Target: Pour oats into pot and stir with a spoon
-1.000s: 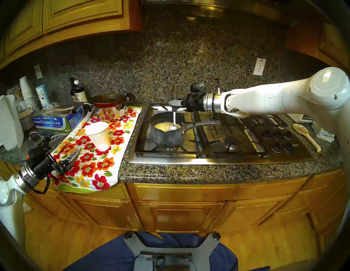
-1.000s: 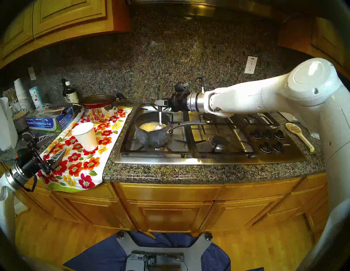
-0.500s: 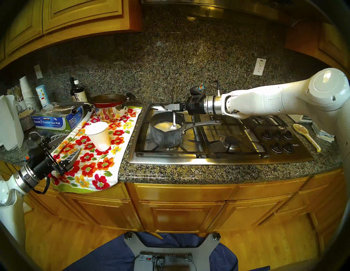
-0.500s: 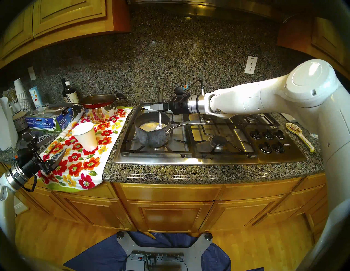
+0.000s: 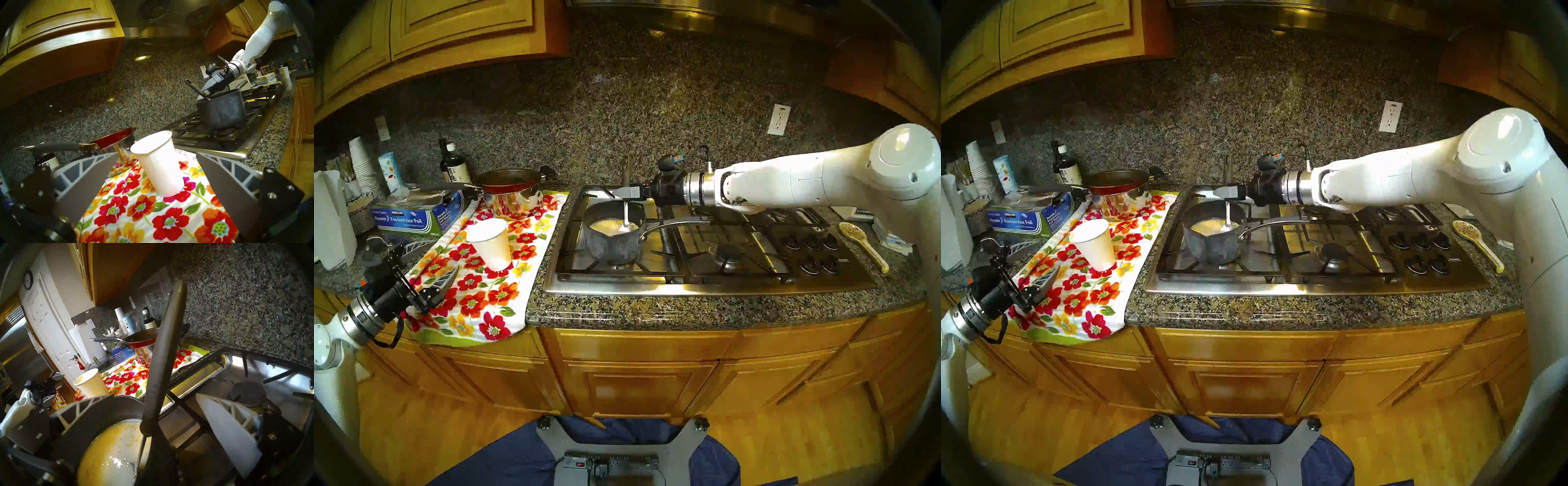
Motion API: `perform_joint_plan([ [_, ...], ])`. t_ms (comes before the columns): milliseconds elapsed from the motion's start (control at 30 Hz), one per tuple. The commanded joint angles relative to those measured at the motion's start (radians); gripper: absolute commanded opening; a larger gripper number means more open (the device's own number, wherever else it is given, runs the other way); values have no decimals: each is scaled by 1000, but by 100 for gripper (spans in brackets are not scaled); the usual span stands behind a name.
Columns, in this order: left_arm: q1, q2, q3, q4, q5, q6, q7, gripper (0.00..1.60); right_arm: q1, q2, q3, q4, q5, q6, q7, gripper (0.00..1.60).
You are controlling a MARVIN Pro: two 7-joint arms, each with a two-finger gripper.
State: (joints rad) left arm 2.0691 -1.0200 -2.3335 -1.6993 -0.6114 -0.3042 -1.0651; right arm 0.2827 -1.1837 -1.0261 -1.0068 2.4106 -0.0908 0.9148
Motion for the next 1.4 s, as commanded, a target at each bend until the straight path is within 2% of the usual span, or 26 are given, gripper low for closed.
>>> perform_joint_plan([
  [0, -13, 6, -17, -18, -18, -1, 1, 160, 57, 22, 8, 8, -4, 2, 13, 160],
  [800, -13, 6, -16, -18, -17, -2, 1, 160, 136, 100, -23, -43, -18, 3, 33, 160],
  [1367, -13, 6, -16, -17, -16, -2, 2, 160, 188, 146, -19, -83, -5, -9, 21, 160],
])
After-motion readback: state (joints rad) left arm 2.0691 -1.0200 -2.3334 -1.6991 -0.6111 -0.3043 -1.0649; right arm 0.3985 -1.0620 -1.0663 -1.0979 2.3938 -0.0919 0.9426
